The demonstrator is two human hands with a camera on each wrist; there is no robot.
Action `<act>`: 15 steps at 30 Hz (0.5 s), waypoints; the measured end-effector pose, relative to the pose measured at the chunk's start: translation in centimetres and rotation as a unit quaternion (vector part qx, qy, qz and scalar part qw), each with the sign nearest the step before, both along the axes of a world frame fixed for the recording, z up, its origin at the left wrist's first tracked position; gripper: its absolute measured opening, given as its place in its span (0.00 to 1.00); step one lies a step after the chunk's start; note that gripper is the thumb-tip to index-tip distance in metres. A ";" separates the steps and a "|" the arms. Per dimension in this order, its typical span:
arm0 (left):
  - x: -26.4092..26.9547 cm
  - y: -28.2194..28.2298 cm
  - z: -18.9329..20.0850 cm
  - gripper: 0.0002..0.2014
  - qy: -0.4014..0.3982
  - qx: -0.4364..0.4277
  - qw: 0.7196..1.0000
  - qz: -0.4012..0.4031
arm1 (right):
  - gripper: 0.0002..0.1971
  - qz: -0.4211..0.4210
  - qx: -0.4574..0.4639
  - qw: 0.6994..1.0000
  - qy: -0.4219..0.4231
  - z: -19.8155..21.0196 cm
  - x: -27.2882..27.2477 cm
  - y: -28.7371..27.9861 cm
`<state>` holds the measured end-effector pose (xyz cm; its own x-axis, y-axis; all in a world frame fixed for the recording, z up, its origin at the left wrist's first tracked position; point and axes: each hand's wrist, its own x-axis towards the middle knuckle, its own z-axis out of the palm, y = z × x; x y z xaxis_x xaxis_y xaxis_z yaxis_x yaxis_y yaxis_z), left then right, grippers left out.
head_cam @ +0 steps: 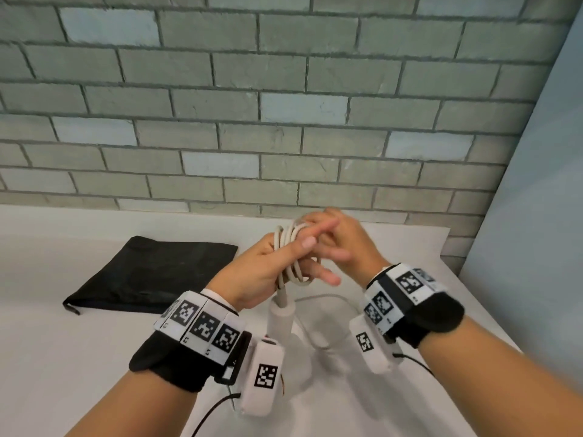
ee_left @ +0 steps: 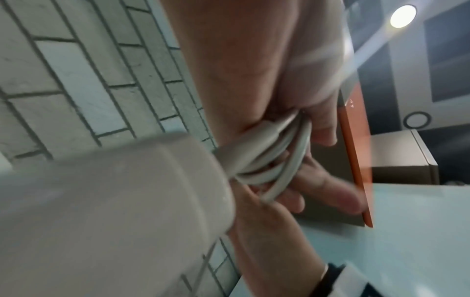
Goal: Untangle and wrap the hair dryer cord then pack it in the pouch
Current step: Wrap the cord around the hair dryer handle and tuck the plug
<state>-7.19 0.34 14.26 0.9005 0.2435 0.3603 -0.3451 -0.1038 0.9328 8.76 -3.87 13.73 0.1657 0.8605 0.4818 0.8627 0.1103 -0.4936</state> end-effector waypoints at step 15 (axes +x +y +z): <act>-0.3 4.1 -0.6 0.25 -0.044 0.148 0.954 0.256 | 0.13 0.106 -0.188 0.967 0.135 -8.3 -4.8 -5.5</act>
